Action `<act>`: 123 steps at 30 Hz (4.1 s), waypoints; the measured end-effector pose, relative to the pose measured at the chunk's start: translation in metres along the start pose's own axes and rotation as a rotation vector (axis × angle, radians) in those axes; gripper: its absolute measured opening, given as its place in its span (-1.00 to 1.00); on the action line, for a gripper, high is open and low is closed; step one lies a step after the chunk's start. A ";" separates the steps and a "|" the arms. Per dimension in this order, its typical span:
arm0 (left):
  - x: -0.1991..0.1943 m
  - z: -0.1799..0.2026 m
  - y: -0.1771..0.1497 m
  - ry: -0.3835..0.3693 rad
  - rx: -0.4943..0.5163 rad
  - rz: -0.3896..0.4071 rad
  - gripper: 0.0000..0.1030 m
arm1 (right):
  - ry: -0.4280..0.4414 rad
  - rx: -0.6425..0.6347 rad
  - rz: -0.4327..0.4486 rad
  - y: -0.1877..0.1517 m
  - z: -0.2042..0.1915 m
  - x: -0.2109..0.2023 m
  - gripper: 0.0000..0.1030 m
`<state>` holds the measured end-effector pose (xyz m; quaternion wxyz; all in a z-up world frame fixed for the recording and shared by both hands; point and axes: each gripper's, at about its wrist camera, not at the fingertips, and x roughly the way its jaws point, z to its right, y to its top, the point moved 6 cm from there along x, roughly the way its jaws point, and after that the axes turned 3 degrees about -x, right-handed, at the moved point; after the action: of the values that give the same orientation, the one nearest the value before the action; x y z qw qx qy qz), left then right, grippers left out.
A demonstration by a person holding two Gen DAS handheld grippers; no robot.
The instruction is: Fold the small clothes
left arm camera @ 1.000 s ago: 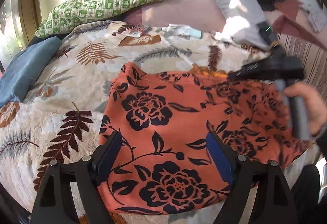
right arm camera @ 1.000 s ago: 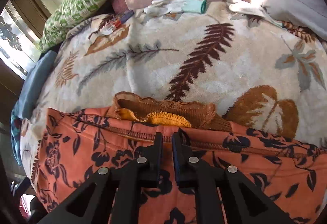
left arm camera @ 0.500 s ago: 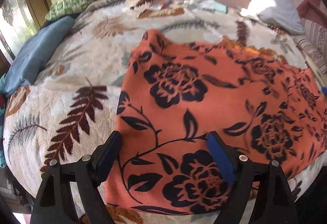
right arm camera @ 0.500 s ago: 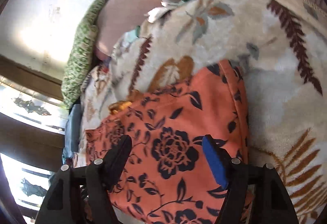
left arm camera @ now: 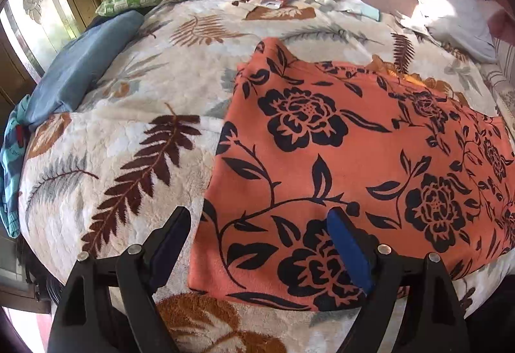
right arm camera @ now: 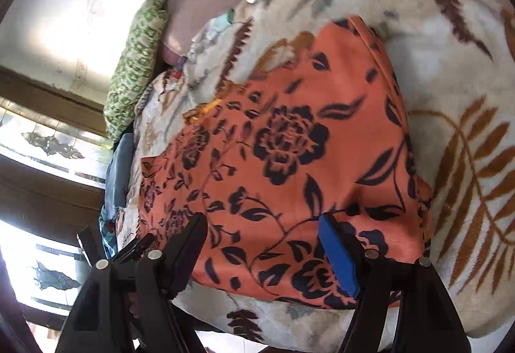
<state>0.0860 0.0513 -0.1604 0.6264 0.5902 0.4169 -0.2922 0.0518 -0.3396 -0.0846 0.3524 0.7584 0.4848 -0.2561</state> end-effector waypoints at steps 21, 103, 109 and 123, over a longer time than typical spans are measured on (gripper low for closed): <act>-0.025 0.007 -0.010 -0.082 -0.057 0.021 0.70 | 0.052 0.326 0.118 -0.051 0.021 -0.052 0.60; 0.024 0.108 -0.017 -0.041 0.206 -0.003 0.85 | -0.088 0.526 0.136 -0.028 0.083 -0.030 0.48; 0.022 0.104 -0.013 -0.064 0.198 -0.022 0.86 | -0.205 0.455 0.110 -0.022 0.080 -0.032 -0.46; 0.017 0.098 -0.008 -0.115 0.145 -0.043 0.84 | -0.227 0.489 0.142 -0.017 0.081 -0.036 0.41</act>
<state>0.1044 -0.0445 -0.1833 0.5985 0.6074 0.3705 -0.3683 0.0184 -0.4181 -0.1130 0.2278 0.8196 0.3115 -0.4234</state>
